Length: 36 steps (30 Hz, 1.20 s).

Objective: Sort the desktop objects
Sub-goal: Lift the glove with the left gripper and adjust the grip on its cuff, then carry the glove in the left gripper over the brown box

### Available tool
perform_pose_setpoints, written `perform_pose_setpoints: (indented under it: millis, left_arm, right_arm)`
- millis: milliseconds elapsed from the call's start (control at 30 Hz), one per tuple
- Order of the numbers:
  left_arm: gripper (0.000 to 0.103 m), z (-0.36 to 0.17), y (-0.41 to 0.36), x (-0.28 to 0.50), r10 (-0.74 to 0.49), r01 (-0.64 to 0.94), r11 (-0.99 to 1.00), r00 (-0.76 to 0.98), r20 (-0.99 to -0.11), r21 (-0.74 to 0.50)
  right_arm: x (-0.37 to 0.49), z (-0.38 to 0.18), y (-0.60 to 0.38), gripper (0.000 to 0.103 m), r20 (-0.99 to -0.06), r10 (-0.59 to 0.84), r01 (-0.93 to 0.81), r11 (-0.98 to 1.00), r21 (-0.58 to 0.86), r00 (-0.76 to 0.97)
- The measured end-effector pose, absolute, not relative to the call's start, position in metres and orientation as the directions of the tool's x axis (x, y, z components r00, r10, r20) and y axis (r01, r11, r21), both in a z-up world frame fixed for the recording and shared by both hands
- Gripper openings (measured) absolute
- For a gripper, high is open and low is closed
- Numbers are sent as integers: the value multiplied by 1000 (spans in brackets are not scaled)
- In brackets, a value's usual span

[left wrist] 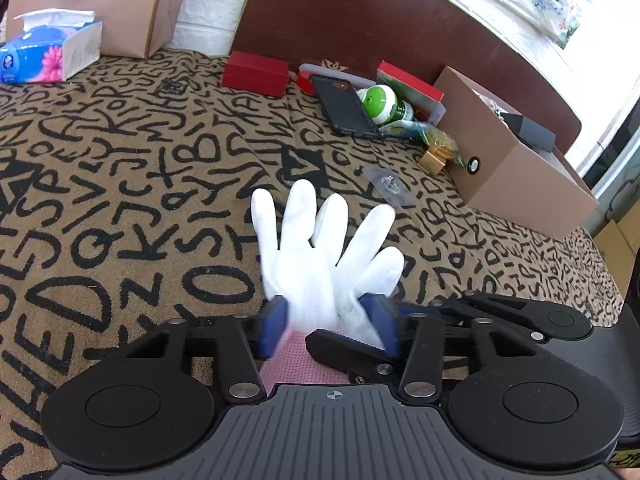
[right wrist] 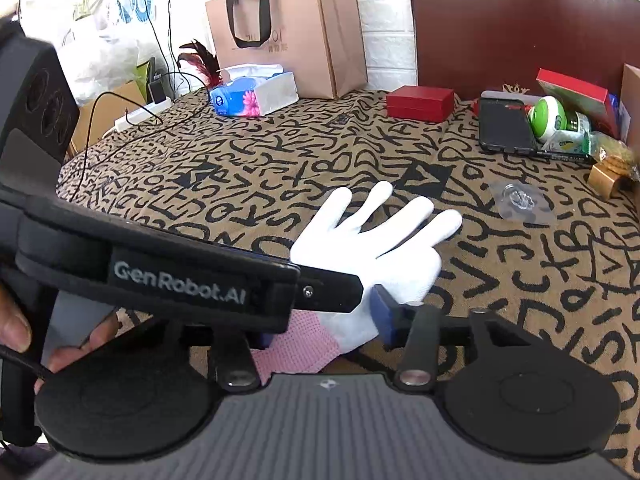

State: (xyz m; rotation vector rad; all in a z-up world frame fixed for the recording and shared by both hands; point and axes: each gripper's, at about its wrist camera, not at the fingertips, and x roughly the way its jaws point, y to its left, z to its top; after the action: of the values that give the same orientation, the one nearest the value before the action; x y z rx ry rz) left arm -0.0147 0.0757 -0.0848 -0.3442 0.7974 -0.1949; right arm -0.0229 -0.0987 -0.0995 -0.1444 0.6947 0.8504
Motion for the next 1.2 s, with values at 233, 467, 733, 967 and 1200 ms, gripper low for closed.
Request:
perform_pose_setpoints:
  millis: [233,467,733,967,1200]
  left_arm:
    - [41,-80,74,-17,-331,65,917,674,-660,-393]
    - [33,-76,65,-17,-334,84,920,679,-654,-383]
    - [39,-83,59,-11,-316,82,931,665,-677,-355]
    - [22,-78,55,-14,-295,92,943,673,-678,-319]
    - [25,-53,43,-21,-312,137,941,711,-630,-311]
  right_arm:
    - [-26,-98,-100,31,-622,638,-745,655,129,454]
    - [-25,-97,-111,18,-621,643,-731,663,160,447]
    - [-17,-102,-117,25,-629,648,-700,679,220,431]
    - [-16,-104,-114,20,-630,649,-714,669,207,426]
    - [-24,-88,-128,13,-592,662,-708,676,206,460]
